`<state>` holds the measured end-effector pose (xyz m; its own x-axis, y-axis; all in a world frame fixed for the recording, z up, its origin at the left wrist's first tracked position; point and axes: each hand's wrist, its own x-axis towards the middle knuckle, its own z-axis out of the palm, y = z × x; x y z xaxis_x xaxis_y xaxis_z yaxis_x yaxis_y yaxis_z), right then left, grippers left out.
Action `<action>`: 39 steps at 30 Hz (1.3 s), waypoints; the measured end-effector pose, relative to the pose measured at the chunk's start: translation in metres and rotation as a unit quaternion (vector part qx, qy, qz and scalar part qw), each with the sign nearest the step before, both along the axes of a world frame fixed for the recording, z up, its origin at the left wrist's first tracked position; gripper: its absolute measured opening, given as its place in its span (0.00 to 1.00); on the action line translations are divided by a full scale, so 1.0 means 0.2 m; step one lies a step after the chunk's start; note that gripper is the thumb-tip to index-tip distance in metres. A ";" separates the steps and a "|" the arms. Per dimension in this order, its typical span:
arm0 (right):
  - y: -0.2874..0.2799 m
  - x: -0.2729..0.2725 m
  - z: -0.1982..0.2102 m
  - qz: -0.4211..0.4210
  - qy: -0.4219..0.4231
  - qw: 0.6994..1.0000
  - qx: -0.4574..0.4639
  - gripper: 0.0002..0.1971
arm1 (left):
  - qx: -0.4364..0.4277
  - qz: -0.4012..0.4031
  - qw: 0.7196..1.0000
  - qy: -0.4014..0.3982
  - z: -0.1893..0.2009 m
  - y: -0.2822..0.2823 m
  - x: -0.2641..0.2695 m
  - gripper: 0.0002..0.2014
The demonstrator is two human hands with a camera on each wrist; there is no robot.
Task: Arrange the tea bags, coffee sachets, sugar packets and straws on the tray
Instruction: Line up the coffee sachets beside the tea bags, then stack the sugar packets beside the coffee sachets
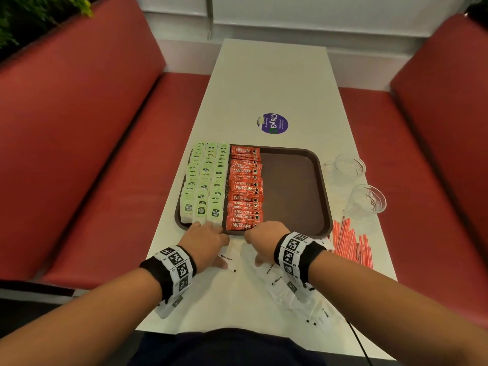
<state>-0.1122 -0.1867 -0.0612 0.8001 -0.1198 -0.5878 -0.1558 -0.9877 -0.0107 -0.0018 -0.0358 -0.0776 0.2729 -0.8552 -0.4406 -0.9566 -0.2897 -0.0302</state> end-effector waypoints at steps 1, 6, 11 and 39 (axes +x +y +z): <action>0.00 0.00 0.01 -0.004 0.001 1.000 -0.004 0.26 | -0.001 -0.002 1.000 0.001 0.00 0.00 0.00 0.28; 0.00 0.00 0.02 -0.029 -0.013 0.999 -0.007 0.21 | 0.012 -0.004 1.000 0.021 -0.01 0.00 0.00 0.20; -0.05 -0.03 0.03 -0.074 -0.042 0.996 0.039 0.14 | -0.006 0.012 0.999 0.048 0.01 -0.02 0.02 0.09; -0.24 -0.12 -0.01 -0.101 -0.132 0.943 0.288 0.10 | 0.001 0.057 0.971 0.232 0.14 -0.27 -0.02 0.15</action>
